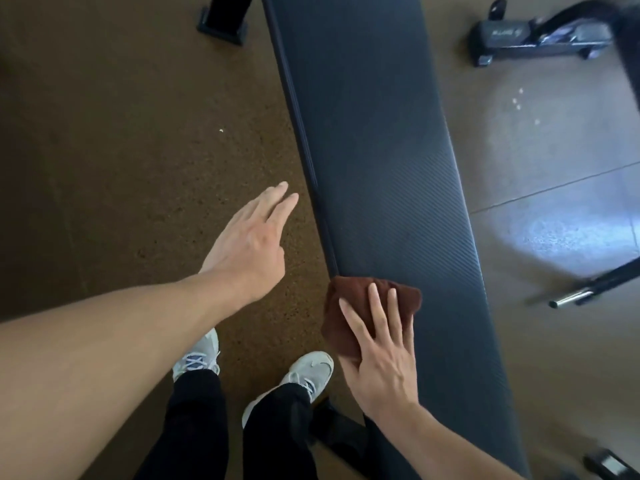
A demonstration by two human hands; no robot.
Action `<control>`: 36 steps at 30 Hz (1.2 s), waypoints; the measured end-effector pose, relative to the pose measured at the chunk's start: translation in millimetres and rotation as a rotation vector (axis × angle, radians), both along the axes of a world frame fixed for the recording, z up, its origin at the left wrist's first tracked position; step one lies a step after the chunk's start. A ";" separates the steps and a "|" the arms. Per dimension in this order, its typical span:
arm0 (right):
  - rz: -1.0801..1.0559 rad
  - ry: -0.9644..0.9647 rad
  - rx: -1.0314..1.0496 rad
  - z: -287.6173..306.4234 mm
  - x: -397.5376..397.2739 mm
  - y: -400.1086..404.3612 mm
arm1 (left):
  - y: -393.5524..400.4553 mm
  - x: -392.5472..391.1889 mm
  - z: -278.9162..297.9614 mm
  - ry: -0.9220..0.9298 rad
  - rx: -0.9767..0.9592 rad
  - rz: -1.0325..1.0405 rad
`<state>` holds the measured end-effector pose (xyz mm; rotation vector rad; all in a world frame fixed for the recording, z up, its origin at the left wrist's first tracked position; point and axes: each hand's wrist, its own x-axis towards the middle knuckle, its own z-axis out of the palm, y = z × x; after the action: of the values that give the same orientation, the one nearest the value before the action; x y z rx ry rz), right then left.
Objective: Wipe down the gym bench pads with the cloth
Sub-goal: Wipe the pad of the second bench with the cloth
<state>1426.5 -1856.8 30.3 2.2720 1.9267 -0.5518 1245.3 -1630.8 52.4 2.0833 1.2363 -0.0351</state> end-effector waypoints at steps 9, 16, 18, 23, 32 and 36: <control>-0.502 -0.019 -0.051 -9.3 58.7 189.6 | 22.6 50.0 -1.2 0.107 -0.015 -0.367; -0.427 0.061 -0.139 -1.7 118.3 247.0 | 32.8 56.2 3.9 0.278 0.103 -0.511; -0.397 0.090 -0.093 -0.4 119.0 240.7 | 24.3 59.7 5.8 0.249 0.114 -0.420; -0.331 0.104 -0.005 1.2 108.6 141.8 | -3.4 81.1 10.3 0.275 0.111 -0.317; -0.861 0.056 -0.004 -2.5 87.3 -37.4 | -51.0 199.9 9.0 0.429 -0.167 -0.380; -0.906 0.059 -0.018 -3.0 105.0 -0.2 | -55.0 205.0 -1.0 0.517 -0.181 -0.381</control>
<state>1531.5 -1857.0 27.4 3.0492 0.7833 -0.6926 1450.3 -1685.8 51.4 2.1854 1.0427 -0.8724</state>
